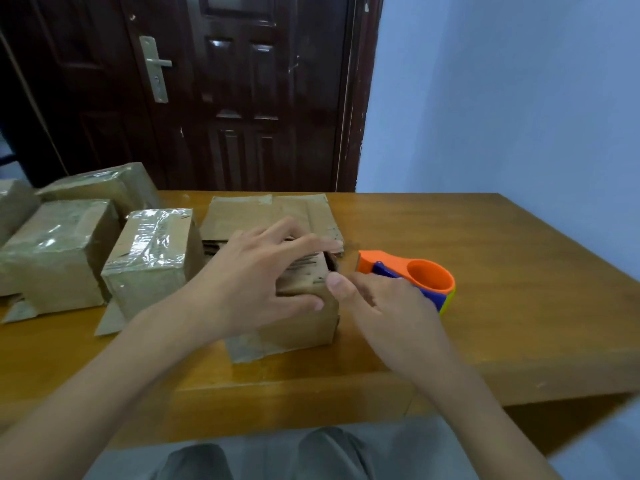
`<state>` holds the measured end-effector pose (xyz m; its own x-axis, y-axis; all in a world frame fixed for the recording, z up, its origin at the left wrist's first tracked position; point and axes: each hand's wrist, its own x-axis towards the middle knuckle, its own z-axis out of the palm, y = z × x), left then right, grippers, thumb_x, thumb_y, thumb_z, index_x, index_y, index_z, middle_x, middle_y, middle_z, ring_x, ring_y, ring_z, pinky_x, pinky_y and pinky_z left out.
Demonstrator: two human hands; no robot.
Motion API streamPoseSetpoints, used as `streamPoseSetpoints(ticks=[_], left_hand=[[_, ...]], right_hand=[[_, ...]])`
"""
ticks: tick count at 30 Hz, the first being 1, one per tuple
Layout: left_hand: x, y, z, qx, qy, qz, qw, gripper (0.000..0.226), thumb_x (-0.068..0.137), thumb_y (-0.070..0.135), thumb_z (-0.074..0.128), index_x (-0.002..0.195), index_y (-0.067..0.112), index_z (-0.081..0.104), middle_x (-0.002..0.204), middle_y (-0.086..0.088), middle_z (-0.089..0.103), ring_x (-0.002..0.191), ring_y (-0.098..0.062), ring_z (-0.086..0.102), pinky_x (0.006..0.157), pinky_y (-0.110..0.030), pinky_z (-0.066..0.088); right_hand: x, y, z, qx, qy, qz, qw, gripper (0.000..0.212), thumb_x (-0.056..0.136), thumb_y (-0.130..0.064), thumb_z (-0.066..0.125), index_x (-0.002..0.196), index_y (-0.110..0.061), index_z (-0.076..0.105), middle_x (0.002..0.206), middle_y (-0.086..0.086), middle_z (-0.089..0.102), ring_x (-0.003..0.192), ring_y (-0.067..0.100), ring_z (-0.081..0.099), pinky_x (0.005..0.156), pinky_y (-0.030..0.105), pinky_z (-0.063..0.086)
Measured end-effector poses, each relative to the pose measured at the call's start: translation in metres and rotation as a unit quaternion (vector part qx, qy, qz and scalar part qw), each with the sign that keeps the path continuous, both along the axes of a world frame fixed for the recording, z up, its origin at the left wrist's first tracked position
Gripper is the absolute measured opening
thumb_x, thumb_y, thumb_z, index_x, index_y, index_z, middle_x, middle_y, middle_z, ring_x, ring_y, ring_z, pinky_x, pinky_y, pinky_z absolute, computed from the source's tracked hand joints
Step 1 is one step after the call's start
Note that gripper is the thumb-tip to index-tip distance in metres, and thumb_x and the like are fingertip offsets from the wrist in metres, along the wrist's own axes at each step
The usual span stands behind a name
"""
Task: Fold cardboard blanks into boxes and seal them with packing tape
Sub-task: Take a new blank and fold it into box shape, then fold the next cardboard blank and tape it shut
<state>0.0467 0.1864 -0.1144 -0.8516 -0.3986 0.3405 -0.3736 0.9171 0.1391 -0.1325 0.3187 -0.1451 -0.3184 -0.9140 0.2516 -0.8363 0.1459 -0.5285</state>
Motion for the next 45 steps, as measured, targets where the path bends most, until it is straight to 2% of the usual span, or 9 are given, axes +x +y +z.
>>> streamPoseSetpoints(ticks=[6, 10, 13, 21, 23, 25, 29, 36, 45], left_hand=[[-0.003, -0.001, 0.003, -0.004, -0.026, -0.023, 0.999, 0.044, 0.092, 0.073, 0.046, 0.134, 0.059, 0.044, 0.140, 0.012, 0.038, 0.123, -0.012, 0.048, 0.098, -0.045, 0.044], [-0.003, 0.001, 0.001, -0.010, -0.028, -0.020, 0.999, 0.044, 0.092, 0.074, 0.043, 0.132, 0.055, 0.041, 0.141, 0.011, 0.037, 0.128, -0.016, 0.047, 0.100, -0.045, 0.043], [-0.004, 0.002, 0.004, 0.019, -0.033, -0.028, 0.999, 0.044, 0.091, 0.074, 0.049, 0.131, 0.056, 0.042, 0.140, 0.012, 0.035, 0.129, -0.014, 0.042, 0.105, -0.048, 0.041], [-0.005, 0.001, 0.008, 0.051, -0.033, -0.035, 0.998, 0.042, 0.090, 0.068, 0.062, 0.127, 0.058, 0.047, 0.137, 0.018, 0.032, 0.118, -0.004, 0.035, 0.109, -0.042, 0.035], [-0.003, -0.001, 0.007, 0.089, -0.020, -0.047, 0.995, 0.041, 0.087, 0.066, 0.069, 0.124, 0.060, 0.050, 0.136, 0.021, 0.033, 0.121, -0.005, 0.038, 0.111, -0.043, 0.032], [-0.001, -0.004, 0.006, 0.110, -0.009, -0.054, 0.992, 0.043, 0.084, 0.068, 0.071, 0.122, 0.061, 0.053, 0.136, 0.022, 0.035, 0.128, -0.011, 0.043, 0.114, -0.045, 0.030], [-0.001, -0.004, 0.005, 0.130, -0.001, -0.046, 0.990, 0.045, 0.081, 0.067, 0.075, 0.121, 0.063, 0.054, 0.138, 0.026, 0.035, 0.132, -0.017, 0.041, 0.113, -0.046, 0.033], [-0.002, -0.003, 0.006, 0.197, 0.068, -0.026, 0.978, 0.071, 0.071, 0.046, 0.095, 0.122, 0.052, 0.046, 0.120, 0.030, 0.052, 0.113, -0.003, 0.054, 0.088, -0.027, 0.048], [-0.004, 0.001, 0.005, 0.190, 0.038, 0.023, 0.981, 0.081, 0.068, 0.057, 0.092, 0.127, 0.049, 0.037, 0.125, 0.031, 0.047, 0.119, -0.007, 0.043, 0.101, -0.038, 0.044]], right_hand=[[0.016, -0.003, -0.004, -0.025, 0.108, 0.039, 0.993, 0.073, 0.105, -0.067, 0.002, 0.105, -0.035, 0.068, 0.099, -0.012, 0.064, 0.087, 0.007, 0.062, 0.065, 0.037, 0.053], [0.016, 0.007, -0.009, 0.025, 0.095, 0.085, 0.992, 0.078, 0.098, -0.077, 0.000, 0.134, -0.038, 0.057, 0.128, -0.013, 0.059, 0.113, 0.005, 0.054, 0.080, 0.033, 0.053], [-0.016, 0.011, -0.006, -0.028, 0.005, 0.060, 0.998, 0.072, 0.100, -0.075, 0.011, 0.148, -0.040, 0.052, 0.144, -0.022, 0.052, 0.130, -0.007, 0.044, 0.097, 0.023, 0.042], [-0.121, -0.029, -0.020, 0.157, 0.246, -0.074, 0.954, 0.091, 0.084, -0.084, 0.055, 0.160, -0.043, 0.026, 0.148, -0.004, 0.053, 0.131, 0.020, 0.052, 0.097, 0.039, 0.054], [-0.125, -0.025, -0.011, 0.120, 0.158, -0.062, 0.978, 0.085, 0.082, -0.079, 0.064, 0.155, -0.044, 0.039, 0.137, -0.008, 0.061, 0.118, 0.014, 0.060, 0.088, 0.032, 0.056], [-0.121, -0.012, 0.002, 0.040, -0.126, -0.003, 0.991, 0.078, 0.072, -0.076, 0.077, 0.139, -0.038, 0.062, 0.123, -0.003, 0.073, 0.100, 0.010, 0.071, 0.080, 0.026, 0.057], [-0.100, 0.006, 0.000, 0.021, -0.495, 0.188, 0.848, 0.084, 0.067, -0.076, 0.081, 0.122, -0.013, 0.076, 0.127, 0.022, 0.072, 0.108, 0.031, 0.073, 0.093, 0.040, 0.059], [-0.062, -0.020, -0.014, 0.082, -0.575, 0.238, 0.778, 0.063, 0.071, -0.067, 0.084, 0.120, -0.028, 0.079, 0.115, 0.005, 0.078, 0.098, 0.015, 0.075, 0.086, 0.030, 0.061], [-0.071, -0.036, -0.026, 0.047, -0.653, 0.154, 0.740, 0.078, 0.045, -0.061, 0.100, 0.103, -0.011, 0.083, 0.105, 0.021, 0.076, 0.085, 0.029, 0.076, 0.075, 0.039, 0.065]])
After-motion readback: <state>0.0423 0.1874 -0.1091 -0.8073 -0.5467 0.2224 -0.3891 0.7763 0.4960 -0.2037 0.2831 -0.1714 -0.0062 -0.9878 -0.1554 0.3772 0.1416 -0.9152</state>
